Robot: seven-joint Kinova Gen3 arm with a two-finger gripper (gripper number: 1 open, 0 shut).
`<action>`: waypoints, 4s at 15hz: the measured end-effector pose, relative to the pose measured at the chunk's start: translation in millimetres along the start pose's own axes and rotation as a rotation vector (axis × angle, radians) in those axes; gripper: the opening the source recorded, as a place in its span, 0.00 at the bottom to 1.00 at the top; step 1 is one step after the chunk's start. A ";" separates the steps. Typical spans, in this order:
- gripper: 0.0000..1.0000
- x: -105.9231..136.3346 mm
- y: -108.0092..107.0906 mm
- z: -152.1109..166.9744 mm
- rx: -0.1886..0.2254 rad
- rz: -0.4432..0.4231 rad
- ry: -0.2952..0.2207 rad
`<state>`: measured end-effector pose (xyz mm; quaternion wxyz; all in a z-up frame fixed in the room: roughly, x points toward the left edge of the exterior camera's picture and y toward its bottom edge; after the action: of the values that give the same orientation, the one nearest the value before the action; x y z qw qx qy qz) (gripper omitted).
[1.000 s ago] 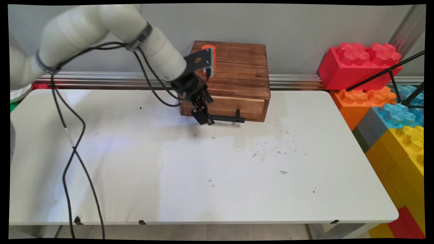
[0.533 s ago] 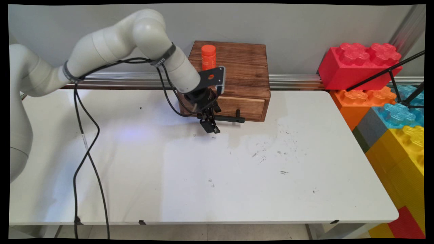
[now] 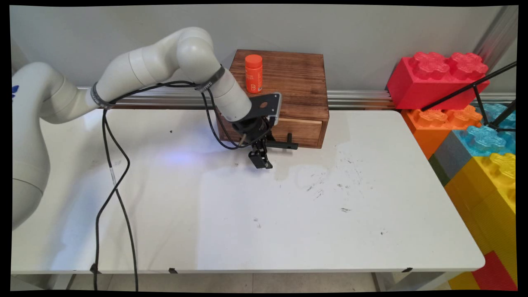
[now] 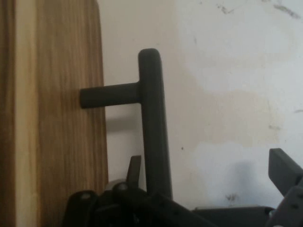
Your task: Open the drawer
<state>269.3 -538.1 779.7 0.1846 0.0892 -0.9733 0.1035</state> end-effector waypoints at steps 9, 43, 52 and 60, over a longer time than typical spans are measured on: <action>1.00 -3.5 4.8 17.9 -0.007 0.032 -0.010; 1.00 18.2 119.6 -24.1 -0.096 0.019 -0.005; 1.00 21.9 153.2 -33.5 -0.106 -0.009 -0.017; 1.00 23.4 184.2 -36.1 -0.102 -0.035 -0.022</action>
<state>221.1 -355.6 790.4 0.1799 0.0978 -0.9775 0.0496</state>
